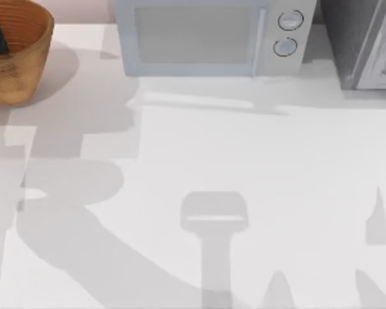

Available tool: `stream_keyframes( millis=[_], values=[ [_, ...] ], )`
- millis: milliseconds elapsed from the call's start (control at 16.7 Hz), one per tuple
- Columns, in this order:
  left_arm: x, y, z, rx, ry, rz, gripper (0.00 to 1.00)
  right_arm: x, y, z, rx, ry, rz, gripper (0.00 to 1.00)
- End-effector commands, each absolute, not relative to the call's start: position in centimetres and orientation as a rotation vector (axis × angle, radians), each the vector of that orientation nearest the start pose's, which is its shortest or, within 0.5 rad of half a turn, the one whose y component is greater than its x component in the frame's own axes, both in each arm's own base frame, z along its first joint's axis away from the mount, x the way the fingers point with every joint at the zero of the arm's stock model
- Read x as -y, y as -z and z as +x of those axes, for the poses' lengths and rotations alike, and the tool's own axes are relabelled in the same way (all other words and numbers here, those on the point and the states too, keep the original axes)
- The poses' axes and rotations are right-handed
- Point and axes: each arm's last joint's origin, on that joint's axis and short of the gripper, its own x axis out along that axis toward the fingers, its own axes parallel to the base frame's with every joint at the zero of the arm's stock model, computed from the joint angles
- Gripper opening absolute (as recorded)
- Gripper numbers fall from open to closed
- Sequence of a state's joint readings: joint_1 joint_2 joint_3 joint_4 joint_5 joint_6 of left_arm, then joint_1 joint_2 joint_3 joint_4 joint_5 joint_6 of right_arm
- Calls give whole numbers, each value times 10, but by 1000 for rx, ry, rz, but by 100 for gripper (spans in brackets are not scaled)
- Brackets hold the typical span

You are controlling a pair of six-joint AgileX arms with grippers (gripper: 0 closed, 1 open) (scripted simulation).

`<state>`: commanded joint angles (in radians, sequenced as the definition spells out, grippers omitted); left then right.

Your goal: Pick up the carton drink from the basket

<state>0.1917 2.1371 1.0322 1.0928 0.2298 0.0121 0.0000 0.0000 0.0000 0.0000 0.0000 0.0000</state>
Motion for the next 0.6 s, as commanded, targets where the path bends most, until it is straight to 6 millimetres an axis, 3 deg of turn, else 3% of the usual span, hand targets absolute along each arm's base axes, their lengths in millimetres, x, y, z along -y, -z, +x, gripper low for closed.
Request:
stream_keyframes(
  millis=[240, 540, 600],
  values=[
    [-79, -128, 444, -9, 14, -3, 100, 1, -160, 106, 0, 0, 0, 100],
    [-79, -127, 448, -9, 14, -3, 100, 1, -160, 106, 0, 0, 0, 100],
    [-79, -127, 448, -9, 14, -3, 92, 1, -160, 106, 0, 0, 0, 100]
  ],
)
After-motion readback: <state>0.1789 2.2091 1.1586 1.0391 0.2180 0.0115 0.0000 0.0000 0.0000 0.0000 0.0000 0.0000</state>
